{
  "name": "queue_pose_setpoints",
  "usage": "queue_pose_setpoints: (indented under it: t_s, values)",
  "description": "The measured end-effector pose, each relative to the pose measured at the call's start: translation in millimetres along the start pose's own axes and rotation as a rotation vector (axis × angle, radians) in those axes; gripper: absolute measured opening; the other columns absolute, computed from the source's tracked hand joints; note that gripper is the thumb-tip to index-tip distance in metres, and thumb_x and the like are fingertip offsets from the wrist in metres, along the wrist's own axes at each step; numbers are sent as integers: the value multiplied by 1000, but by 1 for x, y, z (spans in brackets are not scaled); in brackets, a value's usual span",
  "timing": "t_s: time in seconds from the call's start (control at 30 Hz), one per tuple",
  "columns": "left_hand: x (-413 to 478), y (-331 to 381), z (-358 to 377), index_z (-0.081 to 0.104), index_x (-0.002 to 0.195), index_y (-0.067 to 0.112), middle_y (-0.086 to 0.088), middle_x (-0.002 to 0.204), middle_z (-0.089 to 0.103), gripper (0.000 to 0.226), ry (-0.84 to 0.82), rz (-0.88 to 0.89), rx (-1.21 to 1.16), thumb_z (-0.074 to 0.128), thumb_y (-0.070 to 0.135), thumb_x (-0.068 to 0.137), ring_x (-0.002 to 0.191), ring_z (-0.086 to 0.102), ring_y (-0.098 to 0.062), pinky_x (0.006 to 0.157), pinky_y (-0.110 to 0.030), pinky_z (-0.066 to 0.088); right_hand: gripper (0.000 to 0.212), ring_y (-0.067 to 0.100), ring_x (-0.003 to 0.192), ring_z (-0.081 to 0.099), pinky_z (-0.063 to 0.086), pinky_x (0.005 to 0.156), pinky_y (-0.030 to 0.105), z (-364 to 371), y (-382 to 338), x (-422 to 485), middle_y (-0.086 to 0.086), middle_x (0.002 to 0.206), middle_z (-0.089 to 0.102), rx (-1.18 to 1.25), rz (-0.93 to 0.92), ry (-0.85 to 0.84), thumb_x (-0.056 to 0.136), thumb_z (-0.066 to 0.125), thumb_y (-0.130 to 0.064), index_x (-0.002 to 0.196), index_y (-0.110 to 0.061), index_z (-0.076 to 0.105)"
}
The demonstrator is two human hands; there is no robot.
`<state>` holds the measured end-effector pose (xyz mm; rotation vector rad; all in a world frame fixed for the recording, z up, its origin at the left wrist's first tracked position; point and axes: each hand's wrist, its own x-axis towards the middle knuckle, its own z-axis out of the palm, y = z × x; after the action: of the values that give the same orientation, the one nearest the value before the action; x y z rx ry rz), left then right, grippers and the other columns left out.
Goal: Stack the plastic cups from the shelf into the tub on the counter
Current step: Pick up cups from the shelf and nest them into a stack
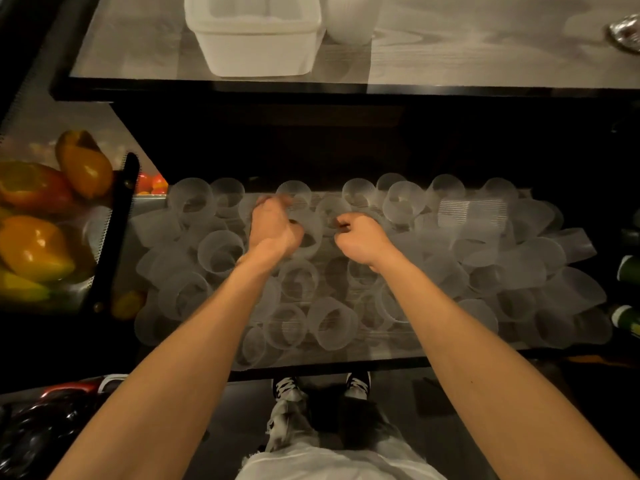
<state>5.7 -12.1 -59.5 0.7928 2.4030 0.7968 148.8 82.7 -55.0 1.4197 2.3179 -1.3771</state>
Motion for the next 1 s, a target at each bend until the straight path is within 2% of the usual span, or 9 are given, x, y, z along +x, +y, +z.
queue_pose_setpoints:
  t_s: [0.13, 0.2, 0.3, 0.43, 0.5, 0.6, 0.7, 0.87, 1.0]
  values:
    - [-9, 41, 15, 59, 139, 15, -7, 143, 52, 57, -107, 246, 96, 71, 7, 85, 130, 53, -26, 103, -30, 48, 18, 28, 82, 66, 56, 74, 43, -25, 11, -11, 12, 82, 71, 18, 15, 126, 89, 53, -6, 92, -5, 71]
    - [-15, 57, 31, 55, 144, 14, -9, 146, 52, 65, -213, 308, 142, 74, 12, 82, 134, 51, -26, 109, -34, 46, 18, 33, 78, 68, 58, 71, 47, -39, 23, -17, 15, 74, 72, 18, 56, 221, 87, 55, -7, 75, -2, 68]
    - [-23, 73, 61, 46, 151, 14, -10, 152, 50, 78, -366, 348, 205, 80, 22, 82, 138, 49, -26, 109, -34, 44, 28, 25, 65, 72, 63, 70, 47, -59, 47, -29, 1, 52, 68, 51, 150, 321, 85, 54, -7, 59, -12, 63]
    - [-30, 86, 96, 34, 157, 13, -9, 157, 44, 96, -482, 404, 271, 85, 37, 80, 143, 44, -28, 113, -37, 41, 23, 21, 69, 74, 63, 79, 49, -77, 80, -46, 1, 58, 73, 82, 233, 346, 85, 50, -7, 73, -13, 70]
    - [-33, 91, 108, 40, 153, 16, -9, 147, 53, 92, -521, 415, 277, 86, 42, 77, 135, 53, -30, 107, -40, 48, 22, 19, 68, 75, 63, 81, 47, -81, 92, -52, 3, 60, 74, 105, 254, 357, 87, 50, -6, 80, -14, 69]
    - [-35, 93, 119, 52, 141, 20, -5, 134, 59, 75, -545, 437, 276, 85, 42, 78, 121, 59, -27, 98, -42, 53, 21, 20, 68, 75, 58, 68, 35, -85, 102, -59, 5, 67, 76, 149, 266, 340, 92, 51, -5, 85, -15, 68]
    - [-33, 89, 123, 49, 145, 19, -9, 141, 54, 70, -525, 451, 299, 81, 38, 85, 128, 55, -30, 103, -42, 51, 18, 20, 67, 75, 50, 59, 26, -85, 107, -61, 9, 75, 77, 189, 257, 314, 97, 52, -6, 90, -14, 67]
    - [-32, 88, 124, 35, 157, 22, -13, 154, 44, 74, -484, 484, 320, 73, 25, 94, 143, 40, -33, 114, -43, 39, 18, 22, 72, 76, 51, 62, 29, -82, 113, -59, 10, 76, 77, 212, 248, 289, 96, 53, -7, 90, -12, 68]
    - [-28, 85, 119, 39, 153, 22, -9, 147, 49, 69, -473, 443, 252, 72, 31, 93, 136, 48, -31, 111, -44, 45, 14, 18, 76, 75, 52, 66, 33, -80, 114, -55, 8, 78, 77, 192, 244, 273, 93, 55, -9, 102, -14, 66]
